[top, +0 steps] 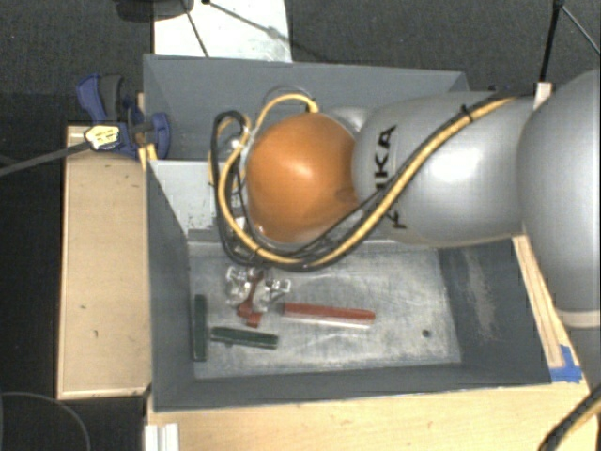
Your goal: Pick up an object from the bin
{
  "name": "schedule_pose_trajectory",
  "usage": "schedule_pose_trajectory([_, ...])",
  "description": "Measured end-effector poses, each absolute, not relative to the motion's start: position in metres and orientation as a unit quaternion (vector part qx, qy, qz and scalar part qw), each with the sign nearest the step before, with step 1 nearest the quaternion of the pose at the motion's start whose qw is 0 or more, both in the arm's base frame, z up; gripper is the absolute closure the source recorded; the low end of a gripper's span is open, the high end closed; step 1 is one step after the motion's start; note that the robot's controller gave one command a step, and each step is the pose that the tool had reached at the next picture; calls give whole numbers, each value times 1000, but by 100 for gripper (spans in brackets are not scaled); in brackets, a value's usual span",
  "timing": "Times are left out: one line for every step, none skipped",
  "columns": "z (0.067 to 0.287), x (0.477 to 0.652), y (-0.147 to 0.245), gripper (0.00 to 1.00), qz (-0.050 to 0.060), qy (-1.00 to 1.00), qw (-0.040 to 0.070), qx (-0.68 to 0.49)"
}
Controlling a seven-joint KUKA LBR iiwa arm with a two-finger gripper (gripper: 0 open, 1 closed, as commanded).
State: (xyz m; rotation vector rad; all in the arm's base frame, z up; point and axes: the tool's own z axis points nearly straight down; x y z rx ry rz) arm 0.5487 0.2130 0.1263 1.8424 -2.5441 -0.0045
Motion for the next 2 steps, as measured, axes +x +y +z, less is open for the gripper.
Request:
schedule_pose_trajectory([141,549,213,100,-1,-811,-1,586])
schedule_pose_trajectory([151,550,213,100,0,-811,-2,586])
